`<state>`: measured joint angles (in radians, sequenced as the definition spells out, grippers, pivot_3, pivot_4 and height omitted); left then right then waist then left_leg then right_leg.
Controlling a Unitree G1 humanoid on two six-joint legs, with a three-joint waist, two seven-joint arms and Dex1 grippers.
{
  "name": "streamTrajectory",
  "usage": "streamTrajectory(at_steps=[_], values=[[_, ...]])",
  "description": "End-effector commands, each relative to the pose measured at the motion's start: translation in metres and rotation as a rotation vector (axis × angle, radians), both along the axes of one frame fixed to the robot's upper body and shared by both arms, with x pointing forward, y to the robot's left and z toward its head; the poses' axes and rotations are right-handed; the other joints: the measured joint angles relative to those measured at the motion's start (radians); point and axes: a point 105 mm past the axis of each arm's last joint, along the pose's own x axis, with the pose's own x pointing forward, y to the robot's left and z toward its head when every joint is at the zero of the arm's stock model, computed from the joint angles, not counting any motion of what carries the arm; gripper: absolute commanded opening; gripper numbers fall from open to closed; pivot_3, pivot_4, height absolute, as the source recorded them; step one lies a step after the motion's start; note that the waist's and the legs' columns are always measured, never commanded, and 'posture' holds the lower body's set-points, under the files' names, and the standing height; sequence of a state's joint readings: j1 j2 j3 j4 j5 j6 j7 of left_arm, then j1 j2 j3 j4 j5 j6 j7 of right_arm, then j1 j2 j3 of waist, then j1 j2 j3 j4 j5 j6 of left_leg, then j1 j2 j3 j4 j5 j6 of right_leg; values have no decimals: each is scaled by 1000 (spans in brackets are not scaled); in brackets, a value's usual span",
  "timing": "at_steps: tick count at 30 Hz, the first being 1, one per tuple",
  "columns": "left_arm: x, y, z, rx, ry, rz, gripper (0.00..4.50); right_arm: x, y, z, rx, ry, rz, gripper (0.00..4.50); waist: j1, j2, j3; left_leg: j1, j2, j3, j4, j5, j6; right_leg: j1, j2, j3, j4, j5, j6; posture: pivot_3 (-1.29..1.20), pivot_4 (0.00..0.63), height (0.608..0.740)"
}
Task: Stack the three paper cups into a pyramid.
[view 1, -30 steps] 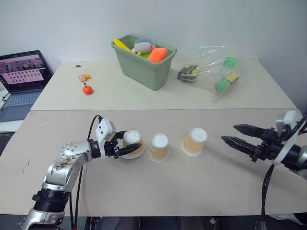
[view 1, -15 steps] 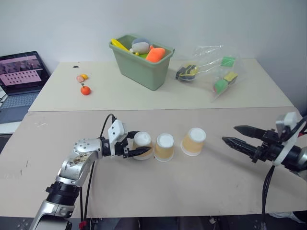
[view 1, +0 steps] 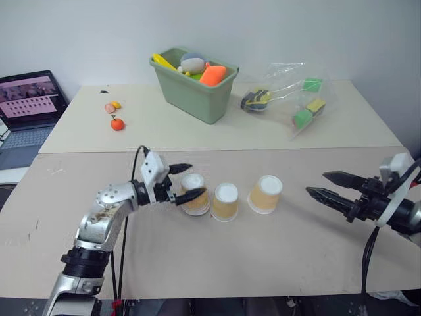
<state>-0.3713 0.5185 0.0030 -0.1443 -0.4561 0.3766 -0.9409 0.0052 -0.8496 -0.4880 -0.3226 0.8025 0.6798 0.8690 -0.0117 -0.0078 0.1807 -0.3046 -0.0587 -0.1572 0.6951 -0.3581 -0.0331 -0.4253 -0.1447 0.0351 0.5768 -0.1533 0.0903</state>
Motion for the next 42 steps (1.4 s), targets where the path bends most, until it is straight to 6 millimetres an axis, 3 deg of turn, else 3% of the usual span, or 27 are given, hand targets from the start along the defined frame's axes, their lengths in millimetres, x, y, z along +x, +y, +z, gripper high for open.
streamTrajectory(at_steps=[1, 4, 7, 10, 14, 21, 27, 32, 42], values=[[-28, -4, 37, -74, -7, -115, 4485, 3, -1, 13, -10, -67, 8, 4500, -3, 0, 0, 0, 0, 0, 0, 0, 0, 0, 0, 0, 0, 0, 0, 0, 150, 740], [-49, -3, 58, -174, 70, -186, 4485, 6, -3, 14, -9, -69, 9, 4500, -4, 0, 0, 0, 0, 0, 0, 0, 1, -1, 0, 0, 0, 0, 0, 0, 150, 740], [-48, -3, 64, -199, 77, -162, 4485, 9, -4, 13, -10, -70, 9, 4500, -2, 0, 0, 2, 0, 0, 0, 0, 1, -2, 0, 0, 1, 0, 0, 0, 150, 740], [-43, 7, 92, -312, 72, -143, 4485, 10, -3, 11, -12, -69, 12, 4500, 0, -1, 1, 1, 0, 0, 0, 0, 0, 0, 0, 0, 0, 0, 0, 0, 150, 740], [-58, 10, 101, -228, 97, -228, 4485, 9, -4, -3, -70, -44, 21, 4500, -3, -1, 1, 0, 0, 0, 0, 0, -1, 0, 0, 0, 1, 0, 0, 0, 150, 740], [-96, 29, 76, 71, 303, -400, 4485, 3, -1, -35, -199, -25, 52, 4500, -13, -1, 1, 2, 0, 1, -1, 0, 0, -4, 1, 2, 1, -1, 0, 0, 150, 740], [-85, 45, 42, 252, 284, -315, 4485, -4, 34, -34, -146, -52, 139, 4500, -8, 0, 1, -2, 1, 1, -2, 0, 0, -5, 2, 2, 1, -1, -2, 0, 150, 740], [-79, 50, 30, 272, 257, -274, 4485, -6, 49, -29, -123, -70, 177, 4500, -4, -1, 1, -2, 1, 2, -2, 0, 0, -5, 2, 2, 1, -1, -2, 0, 150, 740], [-72, 46, 17, 292, 185, -227, 4485, 7, 57, -22, -83, -84, 188, 4500, -4, -1, 1, -1, 1, 2, -2, 0, 0, -7, 2, 2, 1, -1, -2, 0, 150, 740]])
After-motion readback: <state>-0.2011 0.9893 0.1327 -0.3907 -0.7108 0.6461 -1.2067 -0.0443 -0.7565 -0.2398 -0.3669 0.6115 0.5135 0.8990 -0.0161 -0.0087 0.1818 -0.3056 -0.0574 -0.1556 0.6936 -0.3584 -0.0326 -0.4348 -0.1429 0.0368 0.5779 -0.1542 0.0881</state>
